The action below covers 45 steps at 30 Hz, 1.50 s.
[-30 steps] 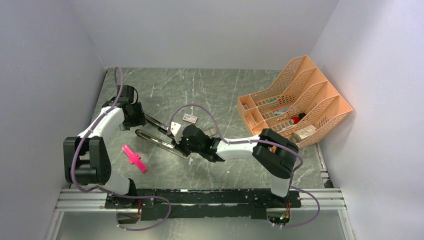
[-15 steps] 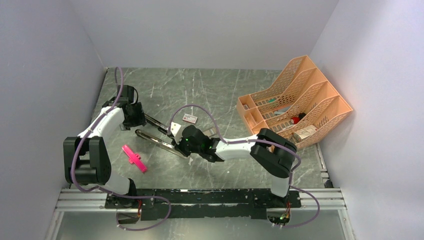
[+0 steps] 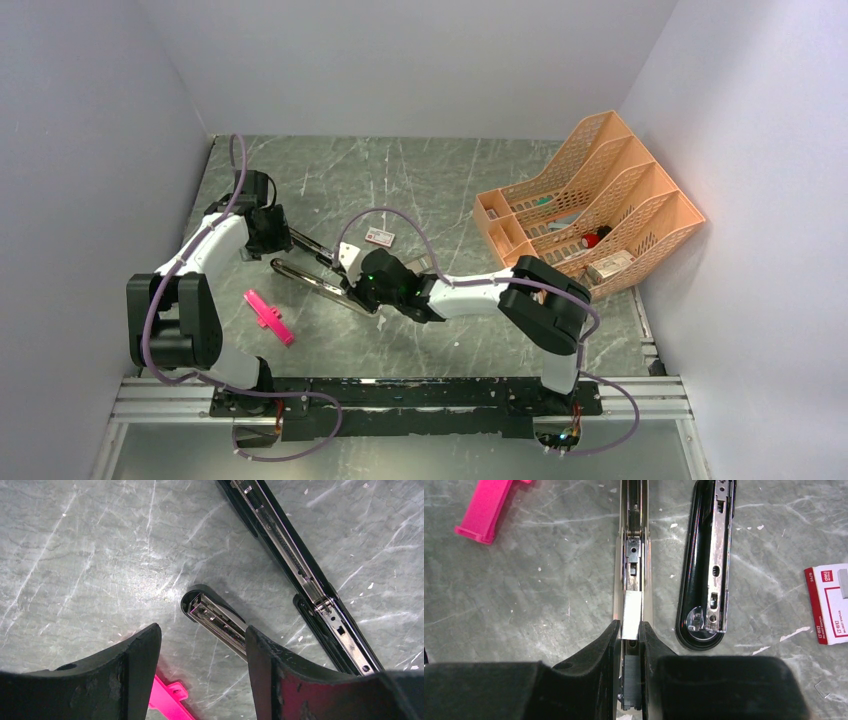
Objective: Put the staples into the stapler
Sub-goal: Install the staple into the stapler.
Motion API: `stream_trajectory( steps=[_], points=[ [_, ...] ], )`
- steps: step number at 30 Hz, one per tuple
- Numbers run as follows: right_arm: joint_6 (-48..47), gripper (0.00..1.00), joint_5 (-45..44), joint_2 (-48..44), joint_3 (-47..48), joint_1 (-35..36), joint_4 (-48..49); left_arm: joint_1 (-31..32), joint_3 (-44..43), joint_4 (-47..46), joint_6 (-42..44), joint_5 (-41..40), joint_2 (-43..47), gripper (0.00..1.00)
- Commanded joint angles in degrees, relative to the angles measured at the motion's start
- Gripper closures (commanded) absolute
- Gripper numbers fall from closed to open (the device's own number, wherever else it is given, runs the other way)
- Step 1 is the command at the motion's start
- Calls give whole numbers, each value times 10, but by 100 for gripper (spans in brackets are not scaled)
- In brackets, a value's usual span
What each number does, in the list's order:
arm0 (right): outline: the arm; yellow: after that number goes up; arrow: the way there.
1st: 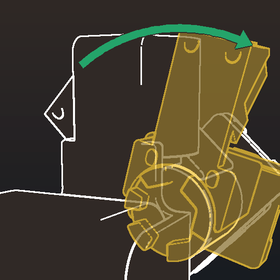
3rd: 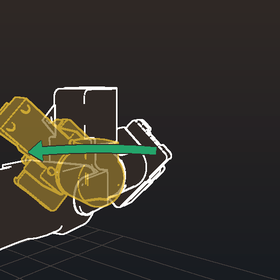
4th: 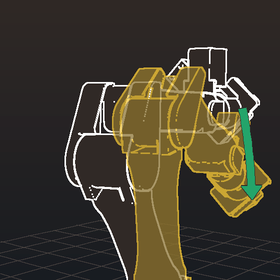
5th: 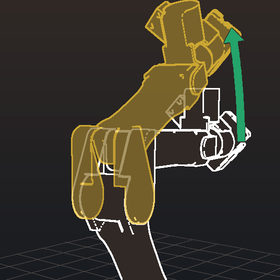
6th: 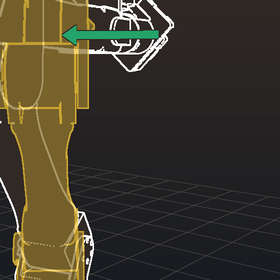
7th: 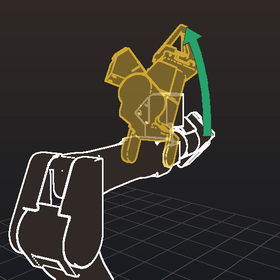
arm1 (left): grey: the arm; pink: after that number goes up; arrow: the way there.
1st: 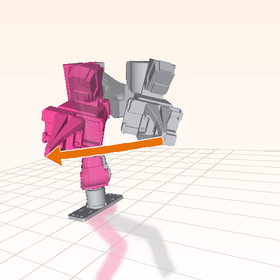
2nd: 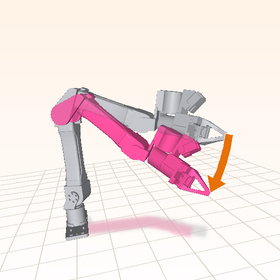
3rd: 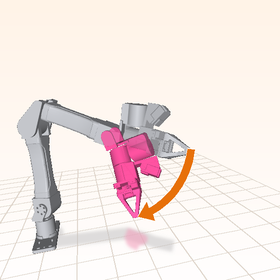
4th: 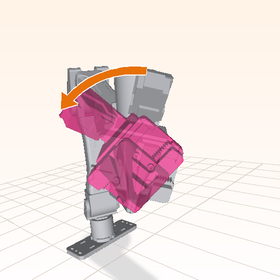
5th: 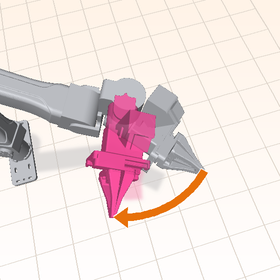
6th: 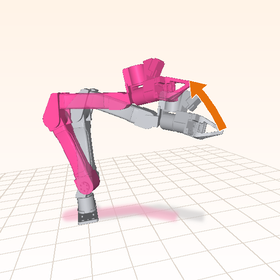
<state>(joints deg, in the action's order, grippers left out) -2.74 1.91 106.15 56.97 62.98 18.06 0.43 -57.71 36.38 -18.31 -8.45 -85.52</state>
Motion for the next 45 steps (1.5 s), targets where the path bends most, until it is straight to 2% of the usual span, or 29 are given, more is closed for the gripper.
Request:
stream_trajectory(
  steps=[1,22,36,45],
  points=[
    [8,99,-4,12,19,0,-15,-4,-18,5,7,13,-2,33],
    [14,95,-37,18,44,9,-85,-4,-18,4,9,19,-3,34],
    [33,96,-50,20,62,12,-126,-4,-17,3,11,22,-4,34],
    [40,87,-31,23,67,12,-119,-4,-16,3,11,23,-3,34]
  ],
)
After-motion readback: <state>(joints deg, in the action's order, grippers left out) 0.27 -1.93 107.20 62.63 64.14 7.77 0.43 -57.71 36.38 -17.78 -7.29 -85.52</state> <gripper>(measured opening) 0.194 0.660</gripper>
